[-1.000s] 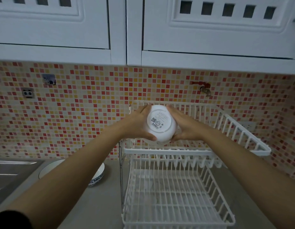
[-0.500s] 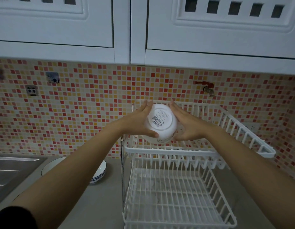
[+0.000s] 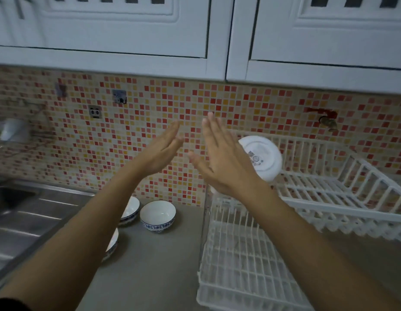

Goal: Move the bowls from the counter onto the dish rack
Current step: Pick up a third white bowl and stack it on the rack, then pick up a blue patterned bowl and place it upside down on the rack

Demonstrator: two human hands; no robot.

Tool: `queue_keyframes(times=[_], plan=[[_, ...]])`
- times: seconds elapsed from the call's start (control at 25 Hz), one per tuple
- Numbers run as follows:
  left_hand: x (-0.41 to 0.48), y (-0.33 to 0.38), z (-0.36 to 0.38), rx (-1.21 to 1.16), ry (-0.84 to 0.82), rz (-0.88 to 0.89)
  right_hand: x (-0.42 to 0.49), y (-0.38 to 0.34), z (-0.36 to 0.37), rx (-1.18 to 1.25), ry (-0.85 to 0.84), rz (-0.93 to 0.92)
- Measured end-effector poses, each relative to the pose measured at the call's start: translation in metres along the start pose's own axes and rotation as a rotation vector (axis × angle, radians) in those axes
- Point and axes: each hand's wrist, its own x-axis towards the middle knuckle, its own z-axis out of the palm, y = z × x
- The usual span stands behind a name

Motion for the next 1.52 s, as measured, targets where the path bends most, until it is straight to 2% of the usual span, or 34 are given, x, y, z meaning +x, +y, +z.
queue_keyframes(times=[0.16, 0.28, 0.36, 0.48, 0.56, 0.68, 0.8, 1.08, 1.32, 1.44, 1.52], plan=[[-0.046, -0.063, -0.03, 0.03, 0.073, -0.209, 0.013, -0.066, 0.063, 0.109, -0.069, -0.036], [-0.085, -0.119, -0.045, 0.036, 0.072, -0.325, 0.015, -0.108, 0.123, 0.181, -0.194, -0.016], [-0.11, -0.154, -0.047, 0.067, 0.039, -0.424, 0.01, -0.128, 0.166, 0.226, -0.262, 0.025], [-0.146, -0.211, -0.042, 0.103, -0.098, -0.614, 0.0, -0.163, 0.243, 0.286, -0.367, 0.108], [-0.165, -0.248, -0.033, 0.132, -0.227, -0.706, -0.01, -0.182, 0.292, 0.308, -0.448, 0.196], [-0.182, -0.297, -0.019, 0.115, -0.318, -0.781, -0.024, -0.2, 0.351, 0.414, -0.542, 0.44], [-0.184, -0.343, -0.005, 0.053, -0.349, -0.854, -0.023, -0.214, 0.391, 0.549, -0.502, 0.68], [-0.169, -0.397, 0.029, -0.056, -0.37, -1.012, -0.003, -0.212, 0.435, 0.6, -0.455, 0.942], [-0.171, -0.404, 0.032, -0.006, -0.335, -0.999, -0.001, -0.207, 0.462, 0.788, -0.479, 1.041], [-0.17, -0.388, 0.021, -0.193, -0.238, -0.997, 0.002, -0.204, 0.43, 0.849, -0.413, 1.004], [-0.166, -0.37, 0.009, -0.485, -0.114, -1.089, 0.001, -0.198, 0.403, 0.802, -0.355, 0.92]])
